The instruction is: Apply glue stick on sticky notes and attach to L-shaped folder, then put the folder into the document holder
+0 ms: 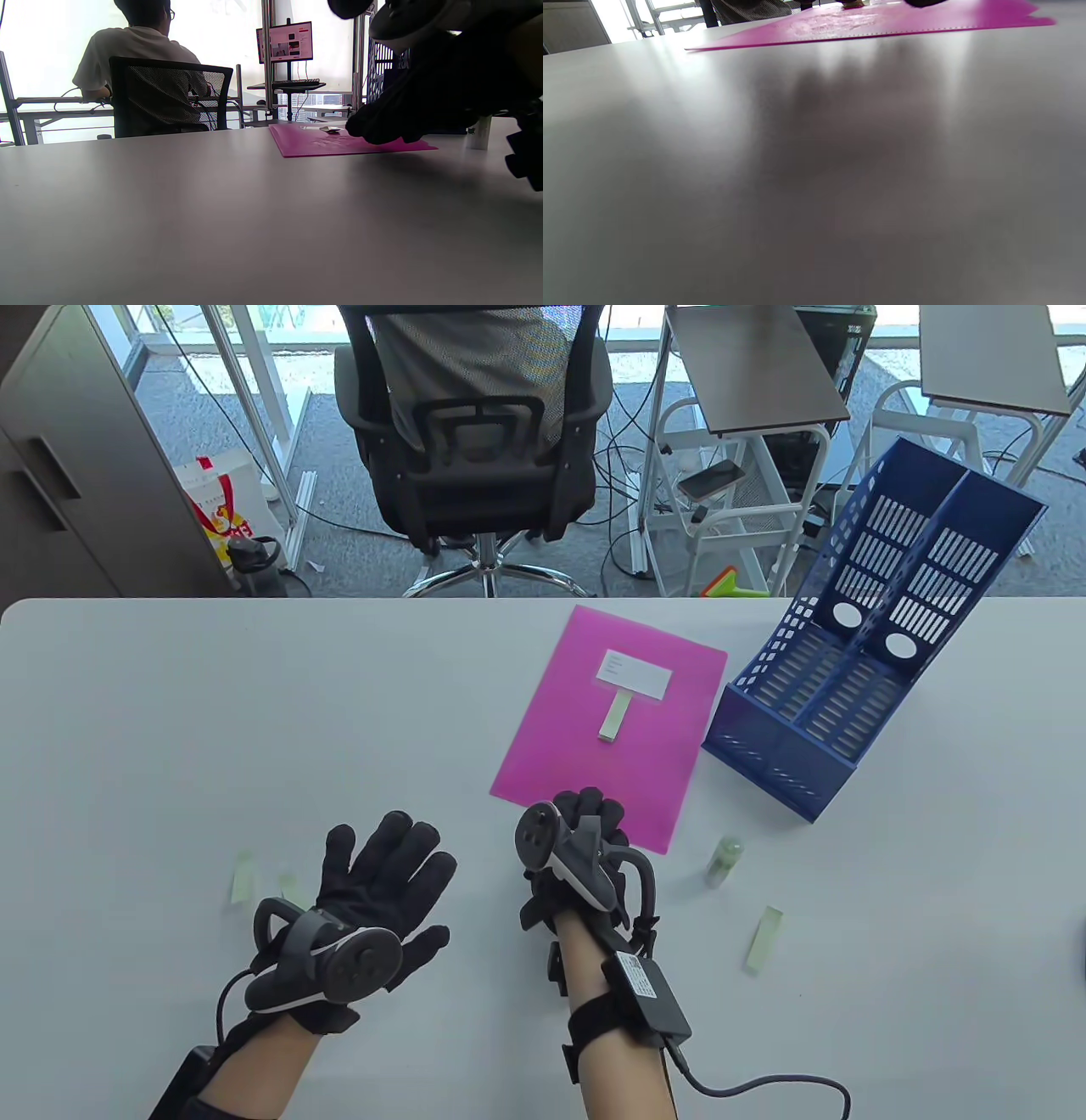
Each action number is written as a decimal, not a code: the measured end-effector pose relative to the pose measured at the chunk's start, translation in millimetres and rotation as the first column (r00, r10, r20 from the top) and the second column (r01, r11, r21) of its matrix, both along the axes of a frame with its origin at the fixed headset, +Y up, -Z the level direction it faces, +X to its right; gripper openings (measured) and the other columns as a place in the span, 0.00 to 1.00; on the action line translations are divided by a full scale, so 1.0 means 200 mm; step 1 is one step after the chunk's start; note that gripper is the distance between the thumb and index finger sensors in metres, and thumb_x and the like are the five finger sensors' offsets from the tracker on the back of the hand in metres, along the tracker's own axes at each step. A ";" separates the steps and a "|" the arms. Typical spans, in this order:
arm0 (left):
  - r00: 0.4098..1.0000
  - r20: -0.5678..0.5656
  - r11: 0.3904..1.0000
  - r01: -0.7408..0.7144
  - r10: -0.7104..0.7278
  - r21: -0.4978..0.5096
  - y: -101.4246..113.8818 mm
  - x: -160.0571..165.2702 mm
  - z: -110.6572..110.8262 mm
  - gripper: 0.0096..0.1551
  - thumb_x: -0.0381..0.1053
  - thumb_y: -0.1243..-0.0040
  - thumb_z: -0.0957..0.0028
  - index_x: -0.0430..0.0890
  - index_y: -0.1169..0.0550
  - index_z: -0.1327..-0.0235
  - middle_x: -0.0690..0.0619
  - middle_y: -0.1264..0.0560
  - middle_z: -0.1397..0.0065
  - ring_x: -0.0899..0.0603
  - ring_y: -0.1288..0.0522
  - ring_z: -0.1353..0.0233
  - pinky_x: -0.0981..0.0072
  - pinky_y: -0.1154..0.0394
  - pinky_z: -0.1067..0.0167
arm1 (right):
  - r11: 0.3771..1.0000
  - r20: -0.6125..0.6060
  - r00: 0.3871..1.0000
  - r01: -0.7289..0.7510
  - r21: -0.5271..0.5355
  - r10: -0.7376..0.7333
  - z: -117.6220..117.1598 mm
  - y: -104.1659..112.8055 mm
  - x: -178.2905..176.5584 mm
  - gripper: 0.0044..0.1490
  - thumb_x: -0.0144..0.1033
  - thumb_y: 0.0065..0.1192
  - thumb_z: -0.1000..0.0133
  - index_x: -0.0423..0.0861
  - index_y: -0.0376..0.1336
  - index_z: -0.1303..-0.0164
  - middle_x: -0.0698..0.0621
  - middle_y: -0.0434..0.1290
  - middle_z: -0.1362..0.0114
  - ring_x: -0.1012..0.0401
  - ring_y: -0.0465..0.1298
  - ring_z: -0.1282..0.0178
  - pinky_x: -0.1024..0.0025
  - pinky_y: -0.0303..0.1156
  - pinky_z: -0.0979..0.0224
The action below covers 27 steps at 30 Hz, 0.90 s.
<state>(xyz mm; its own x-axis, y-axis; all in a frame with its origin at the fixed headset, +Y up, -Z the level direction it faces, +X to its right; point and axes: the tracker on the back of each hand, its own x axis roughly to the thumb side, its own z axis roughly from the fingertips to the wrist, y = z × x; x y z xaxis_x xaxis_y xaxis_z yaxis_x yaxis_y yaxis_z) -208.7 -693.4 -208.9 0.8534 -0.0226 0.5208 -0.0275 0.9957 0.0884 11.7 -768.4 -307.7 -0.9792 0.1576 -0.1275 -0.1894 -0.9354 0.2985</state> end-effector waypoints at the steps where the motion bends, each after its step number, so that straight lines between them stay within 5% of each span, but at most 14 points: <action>1: 1.000 0.001 1.000 0.004 -0.004 -0.001 0.00 0.00 0.00 0.40 0.69 0.55 0.46 0.57 0.39 0.19 0.56 0.51 0.09 0.43 0.56 0.09 0.26 0.61 0.21 | 0.999 0.015 1.000 -0.015 -0.032 0.015 -0.01 -0.02 0.01 0.38 0.36 0.40 0.31 0.36 0.40 0.13 0.33 0.37 0.12 0.31 0.42 0.15 0.36 0.48 0.19; 11: 1.000 -0.015 0.999 0.009 -0.010 -0.042 -0.02 0.00 -0.02 0.40 0.69 0.55 0.46 0.57 0.38 0.19 0.56 0.51 0.09 0.43 0.55 0.09 0.26 0.61 0.21 | 0.995 -0.105 0.991 -0.083 -0.057 0.077 0.01 -0.02 0.01 0.37 0.36 0.40 0.31 0.35 0.43 0.14 0.32 0.41 0.13 0.30 0.46 0.16 0.36 0.51 0.20; 27: 0.996 -0.077 0.997 0.032 -0.038 -0.077 -0.04 -0.02 -0.04 0.41 0.70 0.55 0.46 0.56 0.38 0.19 0.55 0.50 0.09 0.41 0.55 0.09 0.26 0.62 0.22 | 0.988 -0.558 0.822 0.029 -0.153 -0.111 0.56 0.07 -0.02 0.33 0.41 0.44 0.31 0.41 0.55 0.18 0.37 0.53 0.16 0.39 0.56 0.23 0.43 0.58 0.22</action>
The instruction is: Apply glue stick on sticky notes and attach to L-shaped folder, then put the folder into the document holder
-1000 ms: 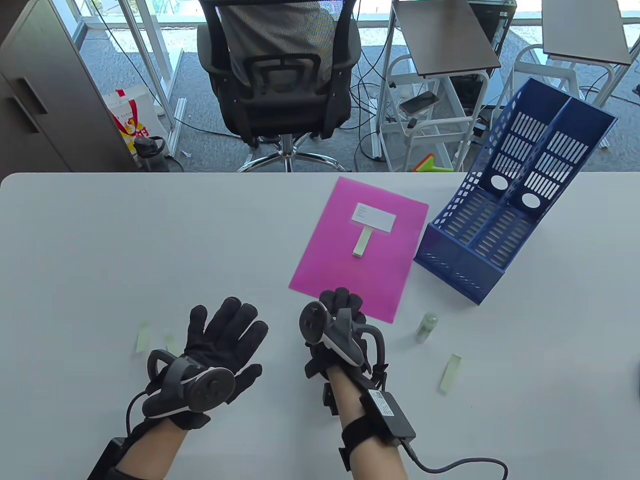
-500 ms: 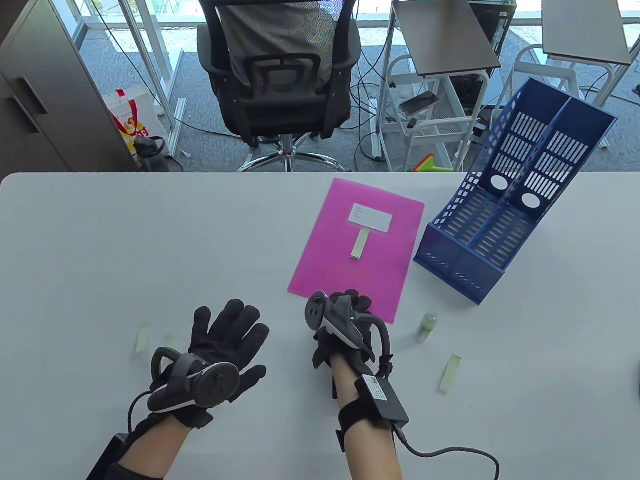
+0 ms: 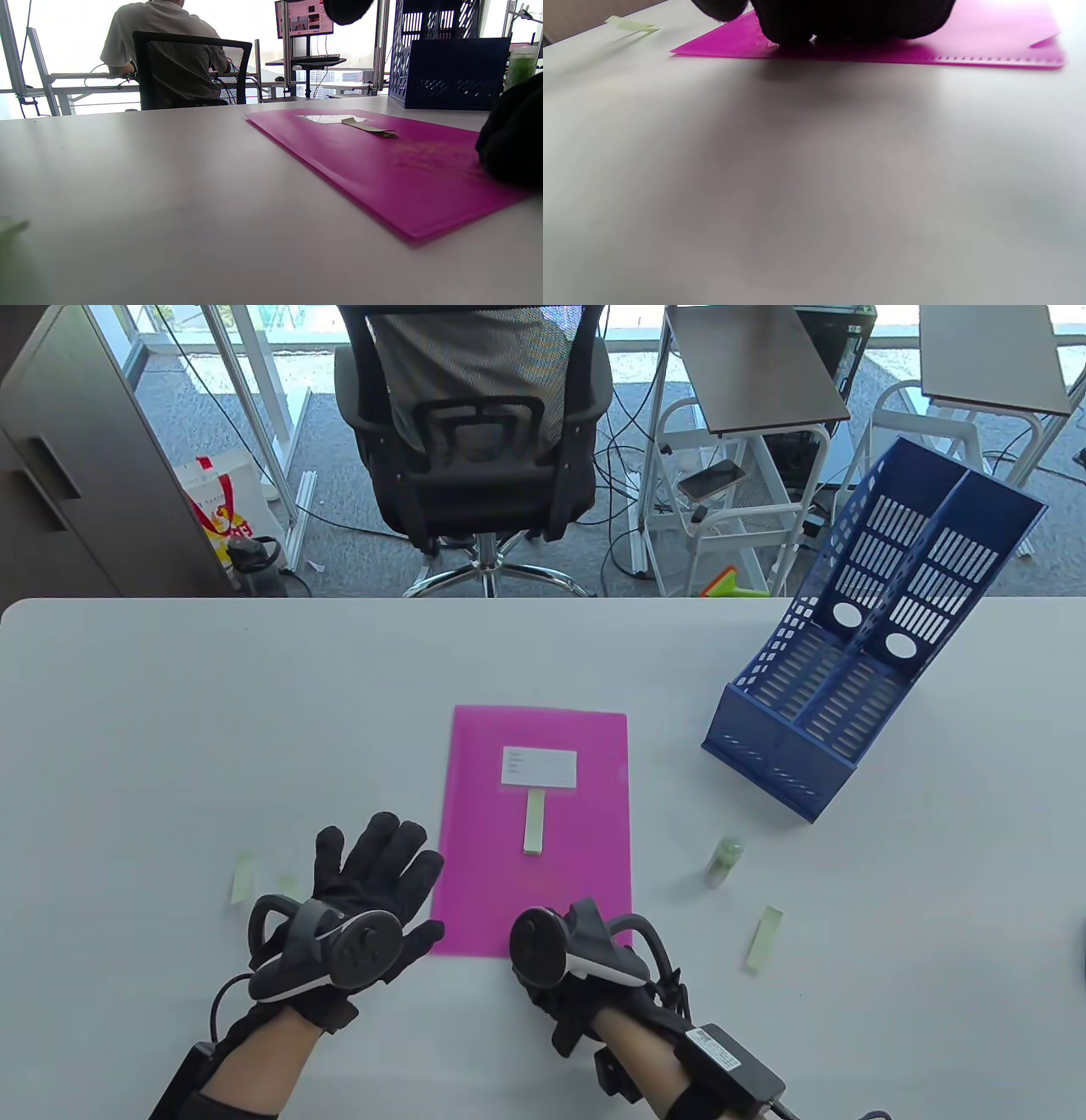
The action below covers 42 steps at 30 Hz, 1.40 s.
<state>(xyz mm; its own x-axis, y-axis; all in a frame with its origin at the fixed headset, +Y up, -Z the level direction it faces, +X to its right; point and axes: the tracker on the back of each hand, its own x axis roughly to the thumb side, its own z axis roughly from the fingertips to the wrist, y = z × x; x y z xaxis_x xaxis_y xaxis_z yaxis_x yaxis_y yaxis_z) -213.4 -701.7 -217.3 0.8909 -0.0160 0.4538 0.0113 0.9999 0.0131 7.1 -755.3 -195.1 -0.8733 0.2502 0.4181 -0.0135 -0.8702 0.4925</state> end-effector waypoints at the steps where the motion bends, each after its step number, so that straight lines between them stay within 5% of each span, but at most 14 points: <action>1: 1.000 0.003 1.000 0.003 -0.003 -0.002 0.00 0.00 0.00 0.41 0.70 0.55 0.46 0.56 0.37 0.19 0.54 0.50 0.09 0.41 0.55 0.09 0.26 0.62 0.22 | 1.000 -0.027 1.000 0.005 0.000 -0.005 0.03 0.00 -0.01 0.33 0.41 0.44 0.32 0.41 0.56 0.18 0.37 0.53 0.17 0.39 0.57 0.24 0.44 0.59 0.22; 6: 1.000 0.025 0.999 0.014 -0.013 -0.034 -0.01 0.01 0.00 0.42 0.71 0.55 0.47 0.56 0.38 0.19 0.54 0.49 0.09 0.41 0.54 0.09 0.25 0.59 0.22 | 1.000 -0.084 0.996 0.002 0.010 -0.001 0.11 0.00 -0.03 0.33 0.44 0.44 0.32 0.41 0.58 0.20 0.37 0.56 0.19 0.39 0.60 0.26 0.45 0.61 0.24; 14: 1.000 0.022 0.999 0.022 -0.022 -0.030 -0.01 -0.01 0.01 0.42 0.71 0.55 0.47 0.56 0.37 0.19 0.53 0.48 0.09 0.40 0.52 0.09 0.25 0.58 0.22 | 0.989 0.006 0.993 0.114 -0.098 -0.114 0.05 0.04 0.00 0.35 0.47 0.42 0.30 0.39 0.60 0.20 0.34 0.59 0.19 0.37 0.61 0.27 0.43 0.62 0.25; 18: 1.000 0.010 0.999 -0.001 0.002 -0.039 -0.01 -0.02 0.00 0.42 0.71 0.55 0.47 0.56 0.37 0.19 0.53 0.47 0.09 0.40 0.52 0.09 0.24 0.58 0.22 | 0.963 0.070 0.982 0.156 0.221 -0.175 0.02 0.24 0.10 0.37 0.48 0.42 0.31 0.37 0.59 0.19 0.31 0.61 0.21 0.39 0.70 0.33 0.47 0.68 0.32; 21: 1.000 0.011 0.999 0.002 -0.002 -0.039 -0.01 -0.01 0.00 0.42 0.72 0.55 0.47 0.56 0.37 0.19 0.52 0.47 0.09 0.37 0.51 0.10 0.20 0.53 0.25 | 0.839 0.186 0.968 0.044 0.542 -0.170 -0.02 0.39 0.24 0.39 0.50 0.44 0.32 0.38 0.55 0.16 0.31 0.56 0.17 0.36 0.65 0.27 0.45 0.66 0.29; 23: 1.000 0.015 0.999 0.000 0.001 -0.046 -0.01 -0.01 0.00 0.43 0.72 0.55 0.47 0.55 0.38 0.19 0.52 0.47 0.09 0.37 0.50 0.10 0.20 0.50 0.25 | 0.748 0.313 0.947 -0.155 0.646 -0.074 -0.08 0.45 0.40 0.42 0.52 0.44 0.31 0.38 0.50 0.14 0.30 0.49 0.15 0.34 0.59 0.22 0.42 0.61 0.25; 27: 1.000 0.018 0.998 0.002 -0.001 -0.063 -0.02 0.00 0.00 0.44 0.72 0.55 0.47 0.55 0.38 0.19 0.52 0.48 0.09 0.38 0.50 0.10 0.20 0.47 0.25 | 0.737 0.530 0.848 -0.367 0.568 0.014 -0.15 0.41 0.67 0.44 0.56 0.47 0.32 0.41 0.49 0.13 0.29 0.50 0.15 0.34 0.60 0.23 0.44 0.63 0.27; 30: 1.000 0.023 0.997 0.008 -0.007 -0.076 -0.03 0.01 -0.01 0.44 0.72 0.55 0.48 0.55 0.39 0.19 0.52 0.48 0.10 0.38 0.49 0.10 0.24 0.43 0.25 | 0.773 0.598 0.801 -0.396 0.495 0.028 -0.20 0.34 0.73 0.45 0.59 0.52 0.35 0.43 0.52 0.14 0.35 0.63 0.25 0.44 0.70 0.38 0.56 0.71 0.39; 32: 0.999 0.029 0.996 0.020 -0.017 -0.092 -0.05 0.02 -0.01 0.45 0.73 0.55 0.48 0.54 0.40 0.18 0.53 0.47 0.10 0.39 0.45 0.11 0.35 0.33 0.27 | 0.785 0.639 0.762 -0.458 0.417 0.105 -0.23 0.31 0.75 0.45 0.61 0.51 0.35 0.45 0.52 0.13 0.38 0.66 0.29 0.48 0.73 0.44 0.62 0.73 0.44; 37: 1.000 0.025 0.996 0.006 -0.004 -0.092 -0.05 0.01 -0.01 0.45 0.73 0.54 0.48 0.53 0.39 0.19 0.52 0.46 0.11 0.38 0.39 0.14 0.42 0.26 0.33 | 0.803 0.649 0.754 -0.447 0.393 0.102 -0.26 0.27 0.77 0.37 0.55 0.51 0.34 0.47 0.58 0.18 0.45 0.74 0.41 0.54 0.77 0.55 0.69 0.75 0.55; 38: 1.000 0.026 0.996 0.003 -0.001 -0.094 -0.05 0.01 -0.01 0.45 0.73 0.54 0.48 0.54 0.39 0.19 0.52 0.46 0.11 0.38 0.39 0.14 0.42 0.26 0.33 | 0.808 0.643 0.762 -0.425 0.408 0.075 -0.26 0.27 0.78 0.30 0.50 0.52 0.33 0.47 0.62 0.24 0.47 0.76 0.45 0.56 0.78 0.59 0.70 0.76 0.58; 42: 0.999 0.039 0.996 -0.010 0.014 -0.087 -0.05 0.03 0.00 0.46 0.73 0.54 0.48 0.52 0.40 0.19 0.49 0.46 0.11 0.38 0.37 0.15 0.46 0.24 0.35 | 0.843 0.576 0.814 -0.252 0.475 -0.081 -0.23 0.33 0.73 0.29 0.46 0.55 0.35 0.40 0.66 0.31 0.44 0.78 0.51 0.58 0.78 0.63 0.71 0.76 0.61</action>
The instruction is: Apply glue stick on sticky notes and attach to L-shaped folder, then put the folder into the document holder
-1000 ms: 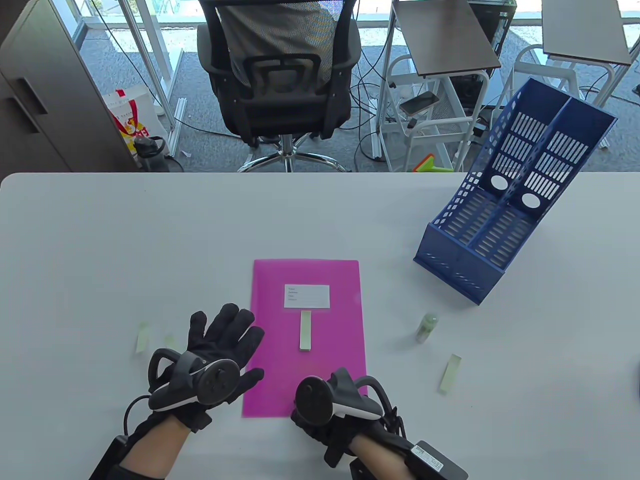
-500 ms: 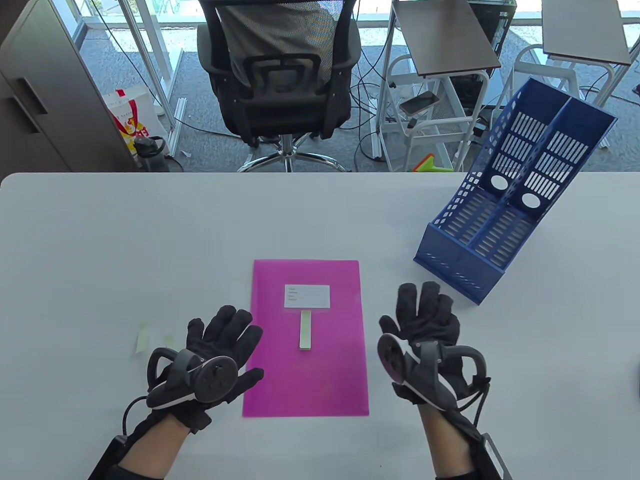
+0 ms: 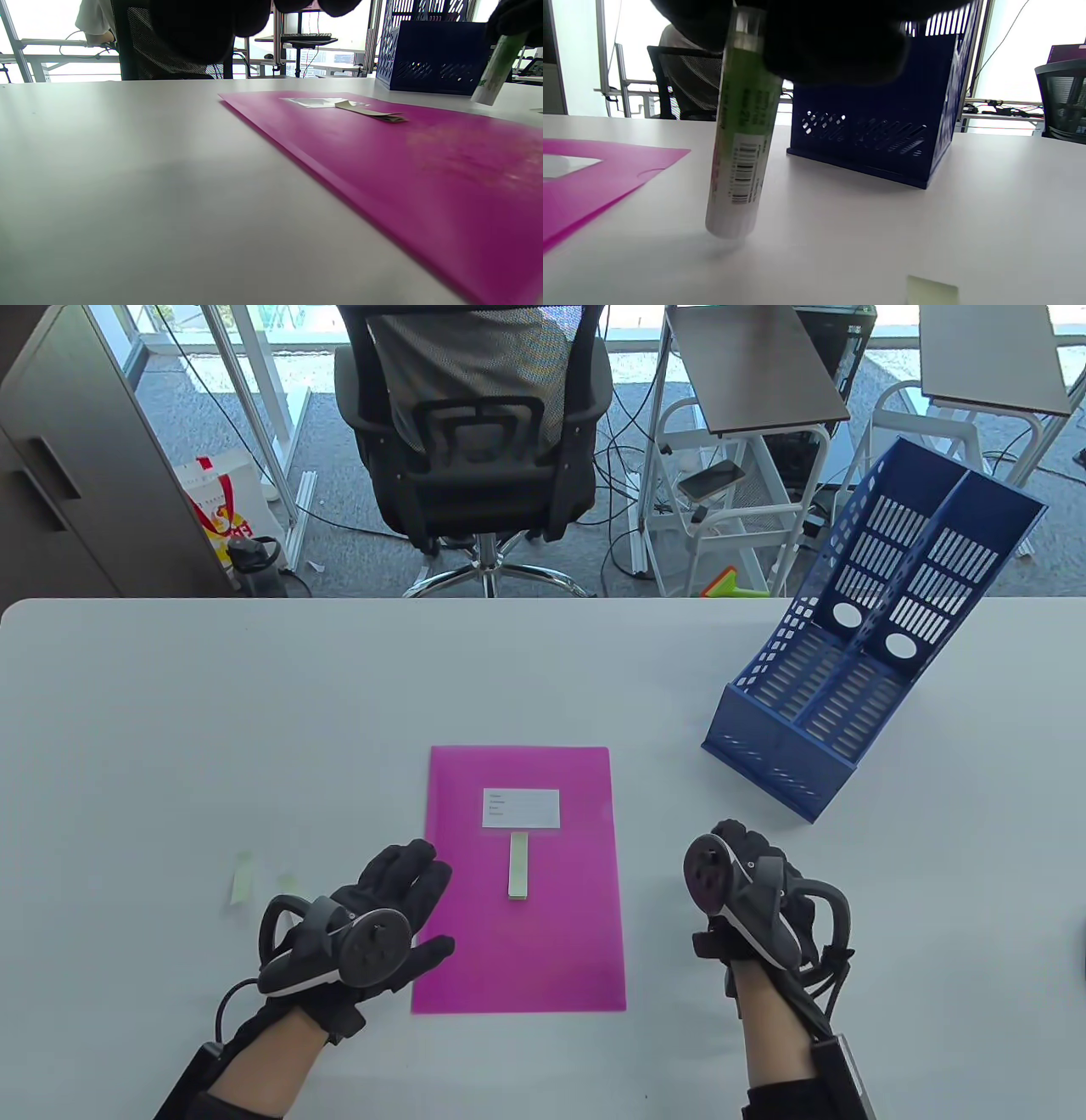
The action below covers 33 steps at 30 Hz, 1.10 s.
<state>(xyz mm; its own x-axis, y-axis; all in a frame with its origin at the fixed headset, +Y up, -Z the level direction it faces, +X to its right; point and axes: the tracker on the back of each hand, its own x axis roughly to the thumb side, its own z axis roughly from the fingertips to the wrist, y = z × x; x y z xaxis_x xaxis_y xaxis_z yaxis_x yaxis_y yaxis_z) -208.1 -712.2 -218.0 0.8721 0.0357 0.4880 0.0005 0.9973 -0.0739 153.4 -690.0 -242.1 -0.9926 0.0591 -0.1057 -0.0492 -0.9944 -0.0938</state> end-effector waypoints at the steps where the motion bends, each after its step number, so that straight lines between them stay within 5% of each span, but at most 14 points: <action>1: 1.000 0.004 1.000 -0.016 0.016 0.009 0.00 0.00 0.00 0.47 0.73 0.54 0.49 0.50 0.41 0.20 0.47 0.46 0.12 0.40 0.34 0.16 0.49 0.22 0.37 | 0.999 -0.044 0.999 0.031 0.011 -0.031 0.01 0.02 -0.03 0.29 0.46 0.55 0.35 0.40 0.66 0.31 0.45 0.78 0.52 0.58 0.79 0.64 0.71 0.76 0.62; 5: 0.988 0.050 0.988 -0.147 0.145 0.037 0.02 0.03 0.03 0.49 0.74 0.52 0.51 0.47 0.39 0.22 0.43 0.41 0.15 0.42 0.27 0.22 0.57 0.18 0.43 | 0.954 -0.326 0.898 0.294 -0.058 -0.296 0.08 0.04 -0.25 0.29 0.46 0.55 0.35 0.42 0.65 0.30 0.46 0.79 0.48 0.57 0.80 0.59 0.71 0.78 0.56; 8: 0.967 0.100 0.973 -0.232 0.233 -0.023 0.01 0.07 0.05 0.49 0.73 0.50 0.51 0.46 0.40 0.22 0.42 0.40 0.16 0.40 0.25 0.24 0.58 0.18 0.45 | 0.853 -0.460 0.719 0.468 -0.232 -0.520 0.13 0.01 -0.42 0.29 0.45 0.55 0.35 0.44 0.63 0.28 0.45 0.78 0.44 0.56 0.80 0.56 0.68 0.78 0.52; 11: 0.961 0.128 0.968 -0.239 0.247 -0.072 0.00 0.11 0.06 0.46 0.71 0.50 0.49 0.51 0.42 0.21 0.47 0.41 0.15 0.39 0.26 0.24 0.57 0.18 0.44 | 0.792 -0.529 0.596 0.523 -0.315 -0.604 0.17 0.00 -0.50 0.29 0.46 0.53 0.35 0.47 0.61 0.26 0.46 0.76 0.41 0.56 0.80 0.51 0.69 0.78 0.48; 13: 0.950 0.138 0.960 -0.270 0.279 -0.079 0.00 0.11 0.05 0.41 0.69 0.50 0.48 0.54 0.40 0.23 0.50 0.37 0.17 0.42 0.24 0.26 0.59 0.18 0.45 | 0.707 -0.553 0.463 0.590 -0.391 -0.693 0.18 -0.01 -0.53 0.28 0.45 0.54 0.34 0.51 0.58 0.24 0.44 0.73 0.36 0.54 0.78 0.46 0.65 0.76 0.43; 16: 0.907 0.127 0.915 -0.392 0.402 -0.094 0.00 0.11 0.05 0.35 0.63 0.45 0.47 0.49 0.34 0.29 0.53 0.20 0.37 0.49 0.13 0.48 0.66 0.16 0.56 | 0.657 -0.513 0.432 0.621 -0.427 -0.742 0.19 -0.03 -0.53 0.27 0.42 0.51 0.33 0.55 0.56 0.22 0.40 0.69 0.30 0.51 0.75 0.42 0.61 0.75 0.38; 19: 0.919 0.133 0.922 -0.349 0.372 -0.169 0.01 0.15 0.07 0.36 0.64 0.45 0.47 0.46 0.33 0.32 0.59 0.17 0.55 0.55 0.14 0.69 0.74 0.18 0.74 | 0.637 -0.438 0.475 0.665 -0.389 -0.763 0.18 -0.05 -0.56 0.27 0.50 0.47 0.32 0.49 0.59 0.26 0.50 0.76 0.56 0.68 0.74 0.73 0.77 0.74 0.68; 20: 0.924 0.138 0.929 -0.336 0.357 -0.155 0.01 0.17 0.07 0.35 0.64 0.46 0.47 0.46 0.33 0.33 0.60 0.17 0.57 0.56 0.15 0.72 0.76 0.19 0.75 | 0.661 -0.401 0.536 0.686 -0.305 -0.742 0.18 -0.05 -0.57 0.29 0.53 0.49 0.33 0.46 0.62 0.31 0.52 0.77 0.61 0.69 0.74 0.77 0.77 0.74 0.71; 22: 0.926 0.131 0.931 -0.336 0.354 -0.141 0.01 0.17 0.07 0.33 0.65 0.47 0.47 0.47 0.32 0.35 0.60 0.17 0.61 0.58 0.16 0.75 0.76 0.20 0.78 | 0.694 -0.417 0.567 0.663 -0.281 -0.710 0.17 -0.03 -0.59 0.28 0.54 0.51 0.33 0.45 0.63 0.35 0.55 0.76 0.65 0.70 0.73 0.79 0.78 0.74 0.71; 27: 0.909 0.106 0.895 -0.367 0.403 -0.253 0.01 0.16 0.04 0.30 0.64 0.48 0.44 0.45 0.31 0.39 0.60 0.18 0.63 0.60 0.19 0.78 0.76 0.21 0.80 | 0.579 -0.373 0.462 0.750 -0.319 -0.804 0.11 -0.07 -0.60 0.25 0.52 0.52 0.34 0.46 0.64 0.38 0.54 0.75 0.67 0.69 0.73 0.78 0.77 0.74 0.69; 33: 0.904 0.094 0.879 -0.374 0.417 -0.297 -0.03 0.18 0.02 0.29 0.64 0.47 0.44 0.44 0.31 0.40 0.61 0.18 0.65 0.60 0.20 0.79 0.76 0.21 0.81 | 0.522 -0.387 0.396 0.793 -0.313 -0.833 0.07 -0.14 -0.56 0.24 0.52 0.52 0.36 0.47 0.65 0.40 0.53 0.76 0.67 0.68 0.73 0.78 0.77 0.75 0.69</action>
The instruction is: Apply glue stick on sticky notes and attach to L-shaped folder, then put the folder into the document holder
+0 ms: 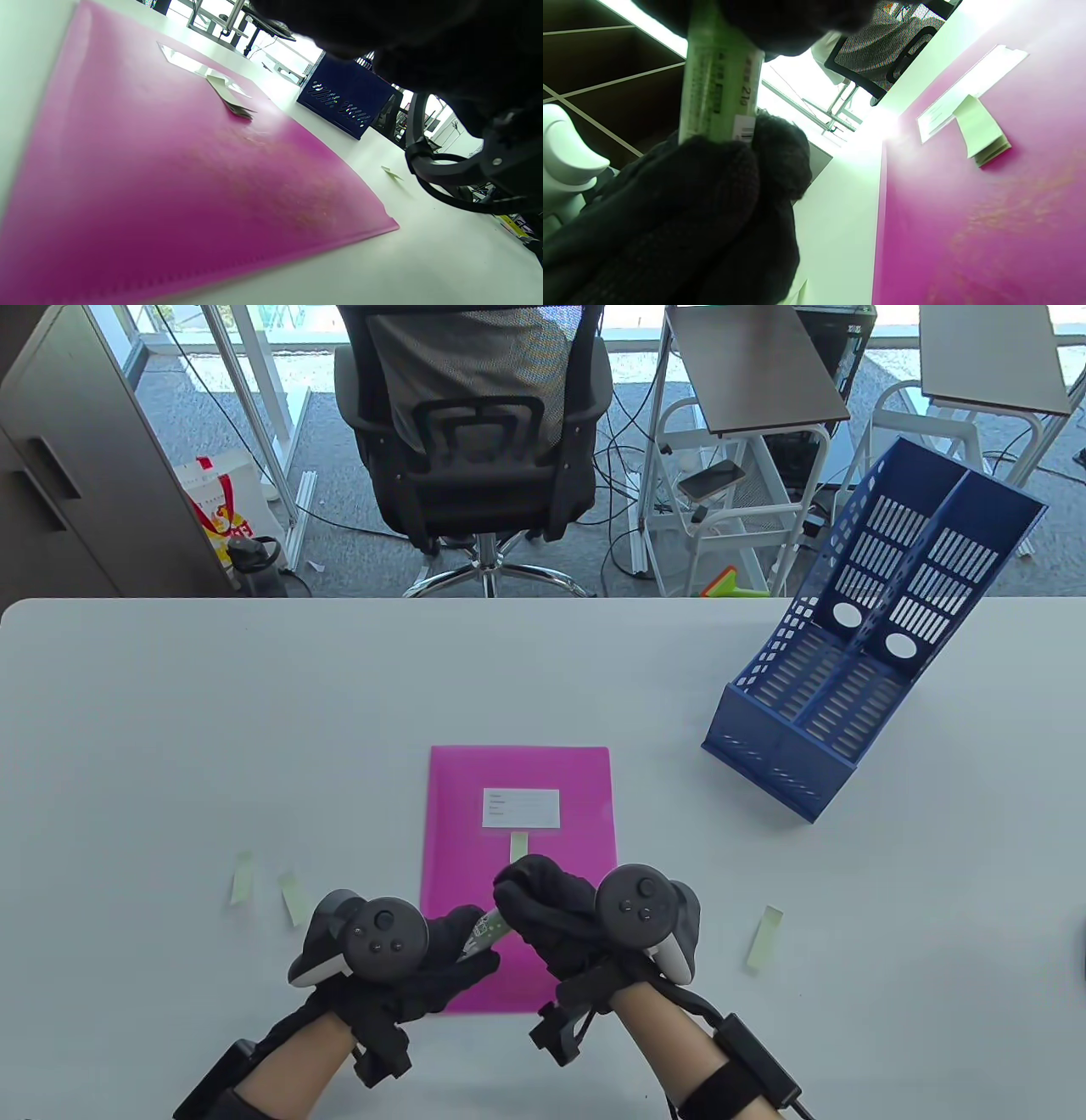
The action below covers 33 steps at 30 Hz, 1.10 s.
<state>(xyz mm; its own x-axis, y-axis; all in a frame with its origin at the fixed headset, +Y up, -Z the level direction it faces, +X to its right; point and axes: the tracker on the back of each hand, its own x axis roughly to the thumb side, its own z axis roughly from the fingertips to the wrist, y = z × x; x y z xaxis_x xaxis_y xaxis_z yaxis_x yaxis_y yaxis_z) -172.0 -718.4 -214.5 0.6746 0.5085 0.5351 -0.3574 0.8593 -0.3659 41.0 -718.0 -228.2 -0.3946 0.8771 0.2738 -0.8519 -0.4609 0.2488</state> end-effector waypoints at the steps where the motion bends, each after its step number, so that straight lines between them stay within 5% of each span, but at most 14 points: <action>1: 1.000 0.005 1.000 0.005 -0.005 0.013 0.00 0.00 0.00 0.29 0.64 0.47 0.44 0.44 0.30 0.41 0.61 0.18 0.65 0.60 0.20 0.80 0.77 0.21 0.82 | 1.000 -0.008 1.000 -0.002 0.011 0.002 0.00 0.00 0.01 0.24 0.52 0.53 0.36 0.48 0.65 0.40 0.53 0.77 0.68 0.68 0.74 0.78 0.77 0.75 0.69; 8: 0.990 0.088 0.990 -0.098 0.108 -0.105 0.02 -0.03 0.01 0.28 0.64 0.44 0.46 0.44 0.27 0.45 0.62 0.17 0.70 0.61 0.20 0.83 0.78 0.22 0.86 | 0.993 -0.059 0.996 0.073 0.091 -0.068 0.04 0.05 0.08 0.22 0.52 0.52 0.37 0.51 0.64 0.39 0.52 0.76 0.64 0.67 0.74 0.75 0.75 0.76 0.65; 10: 0.997 0.001 0.996 -0.081 0.081 -0.035 0.01 -0.10 -0.01 0.28 0.64 0.44 0.45 0.45 0.27 0.44 0.61 0.17 0.69 0.60 0.20 0.82 0.76 0.22 0.84 | 0.987 -0.008 0.992 0.123 0.107 -0.123 0.00 0.08 0.20 0.22 0.51 0.51 0.36 0.52 0.62 0.37 0.51 0.76 0.61 0.66 0.75 0.72 0.74 0.76 0.63; 15: 0.995 0.021 0.994 -0.098 0.099 -0.045 0.02 -0.06 -0.02 0.28 0.65 0.44 0.46 0.47 0.28 0.42 0.61 0.18 0.67 0.59 0.20 0.80 0.75 0.22 0.82 | 0.965 0.050 0.980 -0.198 0.172 0.192 -0.02 0.12 0.25 0.26 0.52 0.50 0.34 0.52 0.60 0.30 0.49 0.76 0.52 0.63 0.76 0.65 0.71 0.75 0.57; 19: 1.000 0.011 0.999 0.017 -0.018 0.029 0.00 -0.05 0.00 0.29 0.66 0.42 0.48 0.53 0.28 0.39 0.61 0.17 0.63 0.57 0.18 0.76 0.74 0.20 0.77 | 0.863 0.141 0.858 -0.503 0.040 0.494 -0.09 0.04 0.36 0.31 0.46 0.53 0.34 0.44 0.56 0.23 0.42 0.74 0.40 0.54 0.78 0.55 0.64 0.75 0.49; 25: 0.996 -0.064 0.995 0.069 -0.064 0.073 -0.02 -0.07 -0.01 0.31 0.69 0.41 0.50 0.61 0.30 0.35 0.57 0.16 0.58 0.56 0.15 0.73 0.74 0.20 0.77 | 0.521 0.189 0.493 -0.841 -0.144 0.849 -0.15 -0.07 0.49 0.32 0.44 0.57 0.36 0.44 0.58 0.24 0.41 0.74 0.38 0.53 0.78 0.51 0.63 0.76 0.45; 33: 0.968 -0.132 0.970 0.226 -0.214 0.086 -0.02 -0.07 -0.02 0.33 0.66 0.41 0.49 0.51 0.31 0.36 0.59 0.17 0.62 0.59 0.19 0.79 0.76 0.22 0.81 | 0.397 0.107 0.383 -0.882 -0.252 0.918 -0.18 -0.16 0.57 0.29 0.38 0.60 0.35 0.52 0.59 0.22 0.37 0.67 0.27 0.49 0.75 0.39 0.59 0.74 0.40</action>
